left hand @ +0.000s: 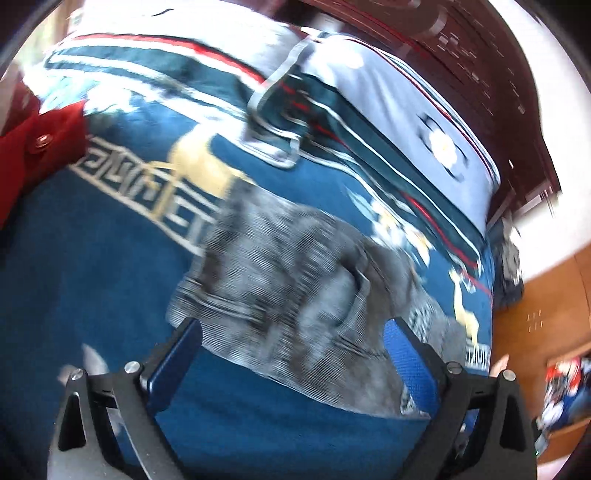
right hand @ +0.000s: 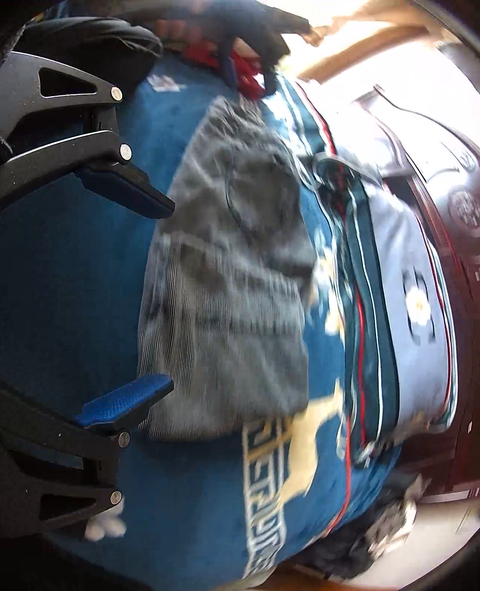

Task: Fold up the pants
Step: 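Open both grippers and lift them off the folded jeans, then lower both grippers onto the jeans leg end and close them on it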

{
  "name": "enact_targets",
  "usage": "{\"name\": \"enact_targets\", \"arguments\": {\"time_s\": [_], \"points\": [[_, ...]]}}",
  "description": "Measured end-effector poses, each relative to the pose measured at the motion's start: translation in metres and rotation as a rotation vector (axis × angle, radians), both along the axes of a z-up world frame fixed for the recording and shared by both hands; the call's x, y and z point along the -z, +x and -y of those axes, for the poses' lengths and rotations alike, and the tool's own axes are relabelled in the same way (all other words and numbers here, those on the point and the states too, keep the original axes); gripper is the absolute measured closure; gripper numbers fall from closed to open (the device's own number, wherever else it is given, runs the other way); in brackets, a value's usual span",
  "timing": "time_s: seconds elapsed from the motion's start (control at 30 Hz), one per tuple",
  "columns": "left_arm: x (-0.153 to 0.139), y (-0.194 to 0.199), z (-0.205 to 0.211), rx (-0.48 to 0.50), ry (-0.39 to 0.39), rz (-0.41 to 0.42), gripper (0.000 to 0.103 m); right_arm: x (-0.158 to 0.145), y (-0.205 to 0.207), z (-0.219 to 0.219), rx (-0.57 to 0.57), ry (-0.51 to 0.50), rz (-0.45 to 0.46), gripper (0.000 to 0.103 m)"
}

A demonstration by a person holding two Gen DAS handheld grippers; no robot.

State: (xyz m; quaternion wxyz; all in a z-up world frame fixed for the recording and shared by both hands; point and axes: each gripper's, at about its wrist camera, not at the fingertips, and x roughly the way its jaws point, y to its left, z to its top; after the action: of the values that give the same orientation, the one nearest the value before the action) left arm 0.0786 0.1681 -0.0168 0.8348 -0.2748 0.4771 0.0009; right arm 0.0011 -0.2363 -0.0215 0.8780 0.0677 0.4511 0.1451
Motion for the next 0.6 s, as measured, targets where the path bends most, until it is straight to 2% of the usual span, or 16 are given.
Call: {"name": "enact_targets", "arguments": {"time_s": [0.13, 0.27, 0.37, 0.47, 0.6], "points": [[0.003, 0.004, -0.027, -0.033, -0.019, -0.019, 0.003, -0.004, 0.007, -0.039, -0.099, -0.002, -0.003, 0.017], [0.010, 0.012, -0.037, -0.006, 0.006, -0.048, 0.003, -0.006, 0.015, -0.076, -0.177, 0.003, -0.008, 0.017], [0.017, 0.021, -0.037, 0.035, 0.045, -0.067, 0.003, -0.008, 0.021, -0.107, -0.244, -0.002, -0.001, 0.017], [0.024, 0.031, -0.033, 0.069, 0.118, -0.079, 0.003, -0.010, 0.028, -0.142, -0.339, -0.015, 0.006, 0.017], [0.036, 0.043, -0.032, 0.106, 0.138, -0.092, 0.003, -0.006, 0.038, -0.184, -0.449, 0.008, -0.017, 0.017]]}}
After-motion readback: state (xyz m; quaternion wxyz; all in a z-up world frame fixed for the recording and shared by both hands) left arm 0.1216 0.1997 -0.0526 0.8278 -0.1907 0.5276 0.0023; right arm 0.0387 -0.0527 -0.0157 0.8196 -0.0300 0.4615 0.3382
